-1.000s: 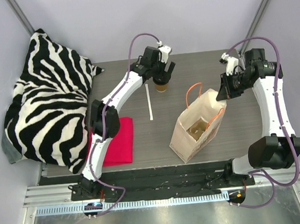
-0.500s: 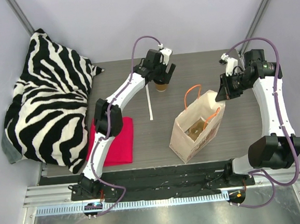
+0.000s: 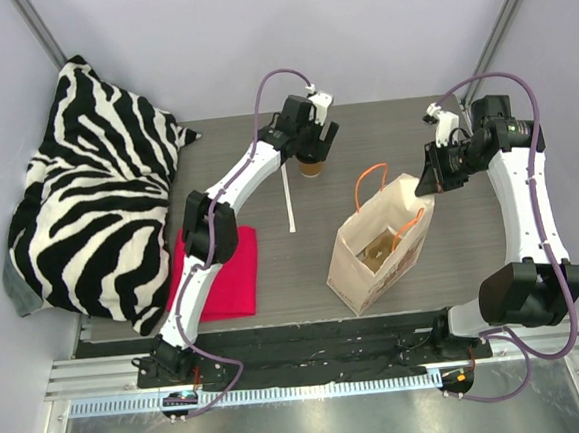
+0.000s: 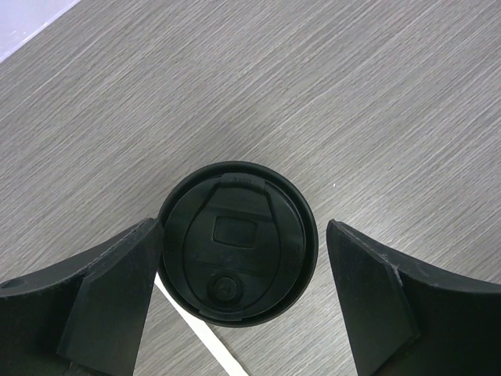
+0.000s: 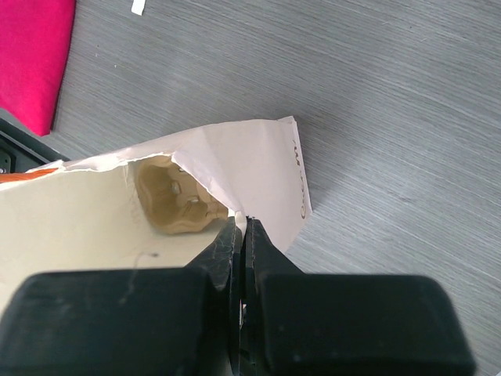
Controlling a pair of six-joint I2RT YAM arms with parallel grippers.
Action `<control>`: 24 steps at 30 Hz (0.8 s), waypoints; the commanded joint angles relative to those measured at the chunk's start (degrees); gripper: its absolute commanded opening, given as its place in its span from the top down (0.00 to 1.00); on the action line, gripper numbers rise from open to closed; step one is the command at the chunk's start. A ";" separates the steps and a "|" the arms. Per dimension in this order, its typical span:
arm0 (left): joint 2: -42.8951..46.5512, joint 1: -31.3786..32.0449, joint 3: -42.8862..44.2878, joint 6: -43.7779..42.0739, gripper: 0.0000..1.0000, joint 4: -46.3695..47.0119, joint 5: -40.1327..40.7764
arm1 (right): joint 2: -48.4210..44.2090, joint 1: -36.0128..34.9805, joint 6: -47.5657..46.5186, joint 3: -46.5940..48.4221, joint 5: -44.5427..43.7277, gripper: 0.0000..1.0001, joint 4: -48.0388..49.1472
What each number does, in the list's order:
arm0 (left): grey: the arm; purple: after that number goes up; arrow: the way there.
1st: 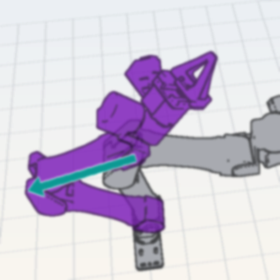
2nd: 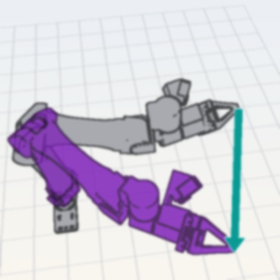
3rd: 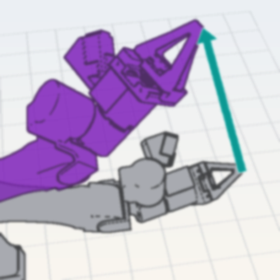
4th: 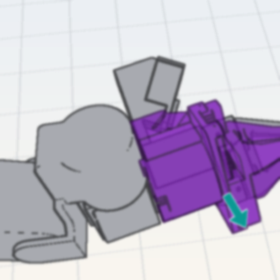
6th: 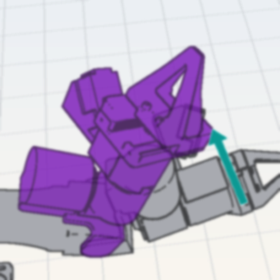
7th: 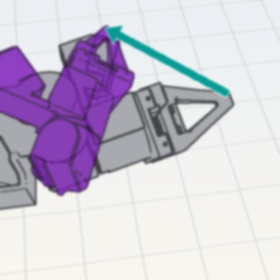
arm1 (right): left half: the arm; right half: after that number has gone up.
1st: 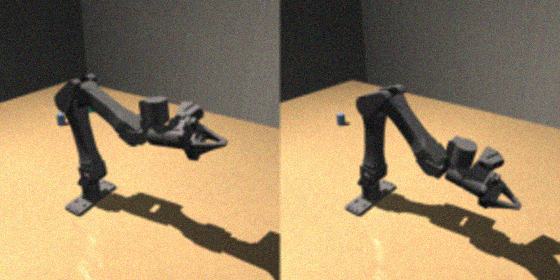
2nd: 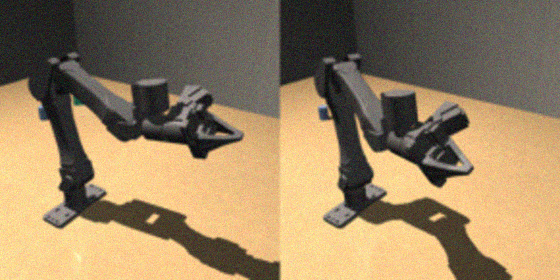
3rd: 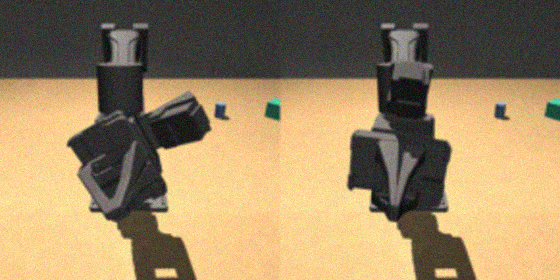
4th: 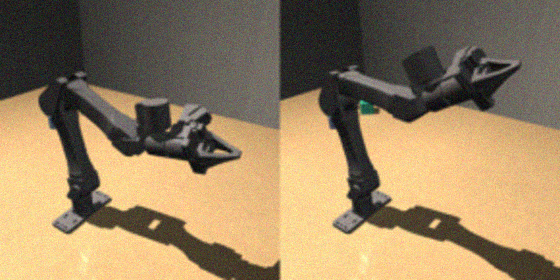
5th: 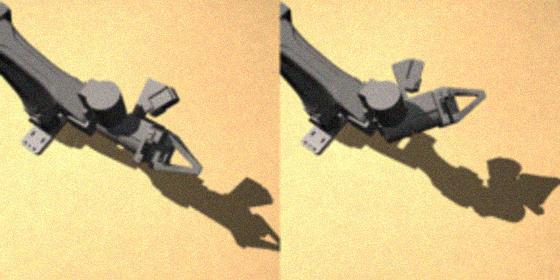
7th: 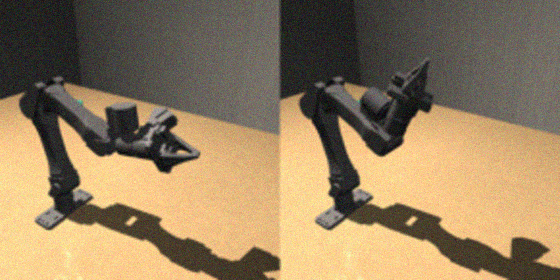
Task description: Pack the takeout coffee
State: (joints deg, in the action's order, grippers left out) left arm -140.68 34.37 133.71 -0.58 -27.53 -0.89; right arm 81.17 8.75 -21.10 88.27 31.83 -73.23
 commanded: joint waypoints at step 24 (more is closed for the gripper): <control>1.46 0.08 2.08 -1.88 0.05 3.18 2.73 | 0.31 0.21 -0.52 -0.38 2.44 0.99 0.90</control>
State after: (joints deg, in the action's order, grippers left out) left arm -140.73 34.37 133.71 -1.93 -27.18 1.50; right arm 81.17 8.75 -21.10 88.05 33.32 -73.23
